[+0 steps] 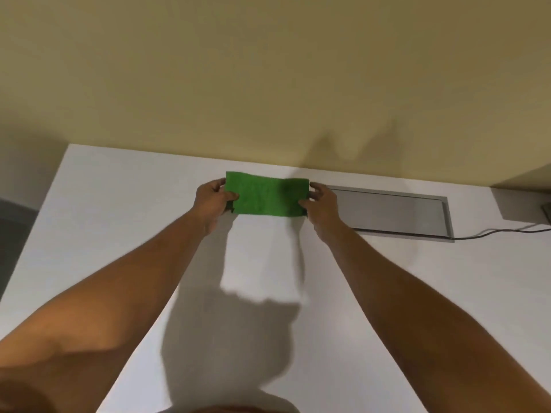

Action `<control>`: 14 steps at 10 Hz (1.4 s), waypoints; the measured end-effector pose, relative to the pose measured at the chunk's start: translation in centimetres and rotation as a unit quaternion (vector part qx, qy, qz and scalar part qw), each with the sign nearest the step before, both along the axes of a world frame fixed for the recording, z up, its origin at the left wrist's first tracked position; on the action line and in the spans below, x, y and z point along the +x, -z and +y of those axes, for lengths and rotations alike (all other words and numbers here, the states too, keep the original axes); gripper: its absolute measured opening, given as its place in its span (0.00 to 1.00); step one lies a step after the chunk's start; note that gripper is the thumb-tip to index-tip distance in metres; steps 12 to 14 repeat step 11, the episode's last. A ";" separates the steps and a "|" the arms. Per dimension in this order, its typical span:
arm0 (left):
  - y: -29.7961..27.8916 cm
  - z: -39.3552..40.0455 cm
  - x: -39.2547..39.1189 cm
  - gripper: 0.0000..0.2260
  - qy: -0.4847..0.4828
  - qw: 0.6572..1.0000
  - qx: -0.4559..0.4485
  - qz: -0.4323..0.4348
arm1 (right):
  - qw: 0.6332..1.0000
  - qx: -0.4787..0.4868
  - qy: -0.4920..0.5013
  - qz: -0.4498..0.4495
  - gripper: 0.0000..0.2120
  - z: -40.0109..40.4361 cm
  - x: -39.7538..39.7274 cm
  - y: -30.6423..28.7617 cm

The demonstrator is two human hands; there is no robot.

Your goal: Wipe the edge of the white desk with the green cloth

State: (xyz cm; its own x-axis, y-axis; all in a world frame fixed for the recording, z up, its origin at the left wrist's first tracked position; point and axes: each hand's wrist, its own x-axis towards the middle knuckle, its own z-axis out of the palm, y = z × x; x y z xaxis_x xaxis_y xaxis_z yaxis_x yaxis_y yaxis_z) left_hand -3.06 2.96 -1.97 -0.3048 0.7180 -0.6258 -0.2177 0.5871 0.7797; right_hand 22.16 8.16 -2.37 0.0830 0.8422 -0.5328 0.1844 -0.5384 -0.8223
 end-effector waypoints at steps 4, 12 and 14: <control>2.7 3.8 4.5 0.30 0.497 0.724 -0.017 0.479 | 0.780 0.150 -0.434 -0.425 0.31 2.5 1.4 2.5; -9.4 -5.4 -1.5 0.34 0.361 0.667 0.190 0.623 | 0.792 0.300 -0.294 -0.443 0.32 -5.4 -2.9 -10.5; -9.4 -5.4 -1.5 0.34 0.361 0.667 0.190 0.623 | 0.792 0.300 -0.294 -0.443 0.32 -5.4 -2.9 -10.5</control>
